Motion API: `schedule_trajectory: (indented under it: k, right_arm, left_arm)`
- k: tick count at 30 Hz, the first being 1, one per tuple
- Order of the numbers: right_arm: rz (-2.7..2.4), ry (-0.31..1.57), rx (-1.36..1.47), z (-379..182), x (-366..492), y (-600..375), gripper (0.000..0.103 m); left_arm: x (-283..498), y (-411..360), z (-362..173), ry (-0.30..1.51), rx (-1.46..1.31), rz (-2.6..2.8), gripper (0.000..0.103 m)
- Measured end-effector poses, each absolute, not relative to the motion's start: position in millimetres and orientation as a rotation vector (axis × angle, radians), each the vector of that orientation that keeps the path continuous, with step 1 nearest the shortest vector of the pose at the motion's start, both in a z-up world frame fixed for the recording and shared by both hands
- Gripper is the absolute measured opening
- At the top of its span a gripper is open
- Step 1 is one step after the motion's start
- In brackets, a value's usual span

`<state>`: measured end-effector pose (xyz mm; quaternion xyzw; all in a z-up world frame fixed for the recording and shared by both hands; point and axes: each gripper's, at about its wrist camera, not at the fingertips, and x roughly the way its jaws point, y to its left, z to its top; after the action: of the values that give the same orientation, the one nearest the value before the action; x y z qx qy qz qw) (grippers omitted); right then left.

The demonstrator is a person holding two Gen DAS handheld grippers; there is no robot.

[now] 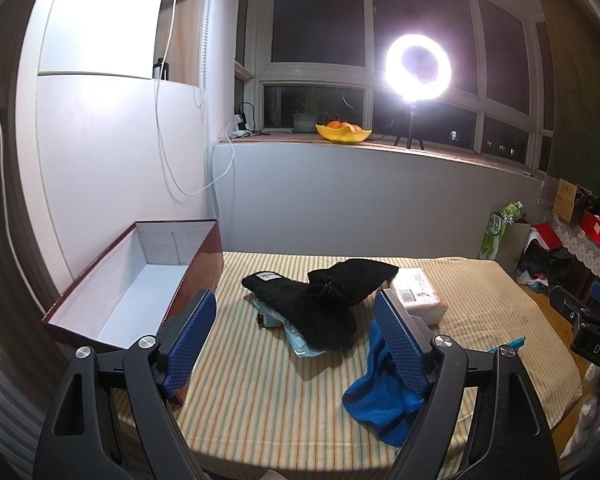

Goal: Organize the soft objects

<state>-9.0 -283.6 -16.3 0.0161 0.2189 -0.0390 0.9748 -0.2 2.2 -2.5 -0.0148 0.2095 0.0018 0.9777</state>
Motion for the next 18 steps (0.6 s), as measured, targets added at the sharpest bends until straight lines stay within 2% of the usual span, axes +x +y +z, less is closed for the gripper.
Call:
schedule_trajectory:
  k: [18]
  right_arm:
    - [-0.078, 0.471, 0.033, -21.4, -6.7, -286.0, 0.102]
  left_arm:
    - [0.0, -2.9, -6.3, 0.434, -0.023, -0.003, 0.082]
